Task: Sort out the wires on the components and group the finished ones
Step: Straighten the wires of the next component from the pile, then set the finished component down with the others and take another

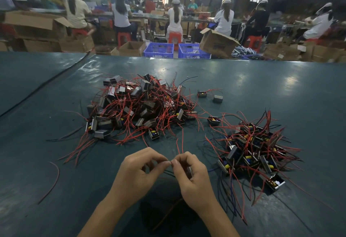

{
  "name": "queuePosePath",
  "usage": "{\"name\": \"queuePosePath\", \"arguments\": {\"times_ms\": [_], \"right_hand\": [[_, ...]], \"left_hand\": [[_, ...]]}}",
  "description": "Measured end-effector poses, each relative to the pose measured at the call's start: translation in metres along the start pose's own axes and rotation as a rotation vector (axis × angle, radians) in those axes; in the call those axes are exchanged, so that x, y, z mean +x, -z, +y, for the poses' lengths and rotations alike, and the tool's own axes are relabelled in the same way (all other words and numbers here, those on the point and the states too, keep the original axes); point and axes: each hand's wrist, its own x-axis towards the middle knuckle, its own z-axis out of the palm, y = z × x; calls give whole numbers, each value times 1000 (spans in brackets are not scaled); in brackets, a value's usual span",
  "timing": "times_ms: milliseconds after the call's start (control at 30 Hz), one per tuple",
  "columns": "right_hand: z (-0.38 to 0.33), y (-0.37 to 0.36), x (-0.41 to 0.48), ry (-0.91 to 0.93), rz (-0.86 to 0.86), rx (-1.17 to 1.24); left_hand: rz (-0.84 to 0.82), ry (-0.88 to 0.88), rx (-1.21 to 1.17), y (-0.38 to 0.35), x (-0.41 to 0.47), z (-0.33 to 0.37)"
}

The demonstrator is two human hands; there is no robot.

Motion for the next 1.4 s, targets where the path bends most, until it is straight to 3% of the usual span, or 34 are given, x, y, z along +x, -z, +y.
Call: {"name": "queuePosePath", "arguments": {"times_ms": [233,333,533,667,767,867,1100,1400], "right_hand": [[3,-1,-1,295,99,-363],[3,-3,-2,350,123,-425],[7,3,1,375,106,-478],[7,5,5,282,202,-280],[3,14,9,176,279,-110],[-6,29,16,126,383,0],[-34,93,58,135,734,-73],[-17,138,76,-116,769,-271]], "left_hand": [[-188,861,-624,6,8,7],[-271,1053,-826,6,9,7],[-245,970,-906,11,9,-3],[13,995,-1155,19,9,-24],[223,987,-1234,22,6,-39],[332,968,-1296,23,5,-49],[327,947,-1268,21,5,-55],[320,920,-1253,20,5,-56]]}}
